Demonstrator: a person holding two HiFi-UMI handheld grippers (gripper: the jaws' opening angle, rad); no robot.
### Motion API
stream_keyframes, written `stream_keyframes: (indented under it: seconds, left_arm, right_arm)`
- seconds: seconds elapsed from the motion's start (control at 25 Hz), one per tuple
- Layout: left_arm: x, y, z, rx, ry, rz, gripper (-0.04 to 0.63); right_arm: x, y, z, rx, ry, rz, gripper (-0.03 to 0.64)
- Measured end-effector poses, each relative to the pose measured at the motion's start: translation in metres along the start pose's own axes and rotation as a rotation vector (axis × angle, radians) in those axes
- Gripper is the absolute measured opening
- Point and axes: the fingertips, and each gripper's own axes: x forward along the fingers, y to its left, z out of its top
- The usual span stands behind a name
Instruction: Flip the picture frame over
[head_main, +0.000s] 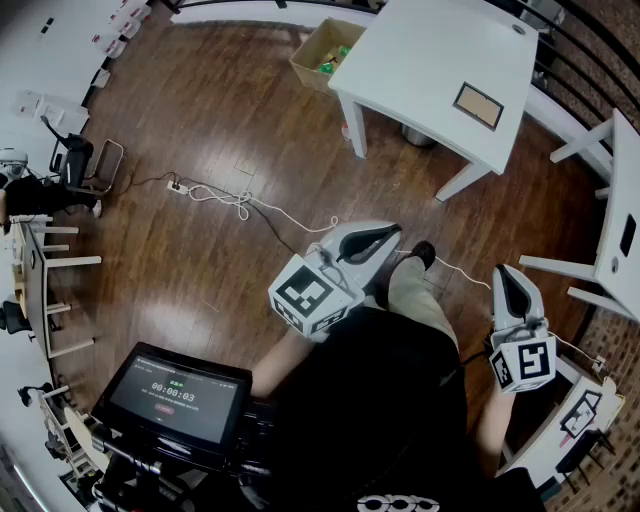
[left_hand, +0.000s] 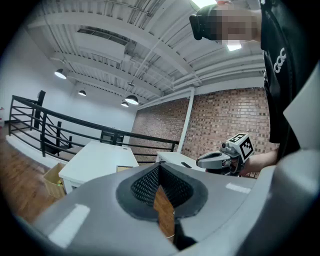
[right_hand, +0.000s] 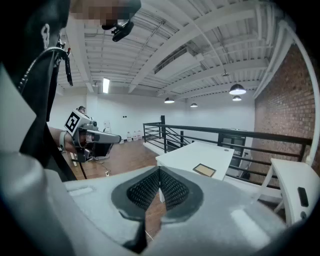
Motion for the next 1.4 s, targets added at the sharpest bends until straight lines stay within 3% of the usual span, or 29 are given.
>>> stream_keyframes:
  seconds: [0.52,0.96,1.4]
  left_arm:
    - [0.132,0.019,0.032,0.055,0.095,0.043,0.015]
    - [0.192,0.059,0.034,0.023,0.117,0.043,0.015]
    - [0.289,0.152,0.017,-0.011,0.255,-0.091,0.015]
  right_arm:
    - [0.042,-0.144,0.013,-0.009,-0.004,0.063,-0.008]
    - [0.079,-0.202,0.010,-0.011,0.046,0.054,-0.008]
    - [0.175,-0.259,0.005,0.002,0.150,-0.042,-0.008]
